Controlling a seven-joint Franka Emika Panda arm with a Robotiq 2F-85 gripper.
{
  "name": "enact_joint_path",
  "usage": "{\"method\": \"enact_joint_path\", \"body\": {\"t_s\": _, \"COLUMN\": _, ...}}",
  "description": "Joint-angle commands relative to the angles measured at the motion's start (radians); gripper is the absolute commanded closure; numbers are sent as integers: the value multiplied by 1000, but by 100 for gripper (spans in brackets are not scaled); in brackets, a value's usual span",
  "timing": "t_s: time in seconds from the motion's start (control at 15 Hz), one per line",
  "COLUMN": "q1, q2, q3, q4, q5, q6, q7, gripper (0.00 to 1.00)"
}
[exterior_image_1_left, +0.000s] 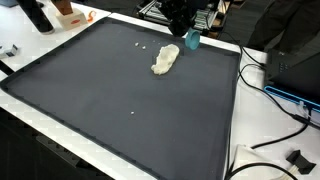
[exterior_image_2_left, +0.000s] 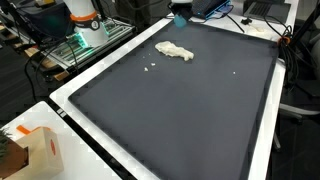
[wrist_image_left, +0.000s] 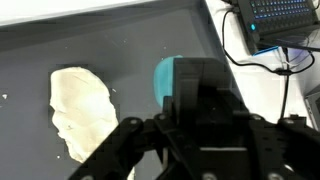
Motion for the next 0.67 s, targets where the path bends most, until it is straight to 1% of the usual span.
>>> {"method": "enact_joint_path", "body": {"t_s": 0.0, "q1": 25, "q2": -59, "q3": 8, "q4": -33, "q5": -61, "q6": 30, "q7": 88, "gripper": 75}}
{"method": "enact_joint_path", "body": {"t_s": 0.2, "q1": 42, "q2": -90, "q3": 19, "q4": -38, "q5": -131, "q6": 45, "q7": 156, "gripper": 75}}
{"method": "enact_joint_path", "body": {"t_s": 0.6, "q1": 74, "q2": -155, "q3": 53, "q4": -40, "q5": -333, "q6": 70, "q7": 305, "gripper": 75}}
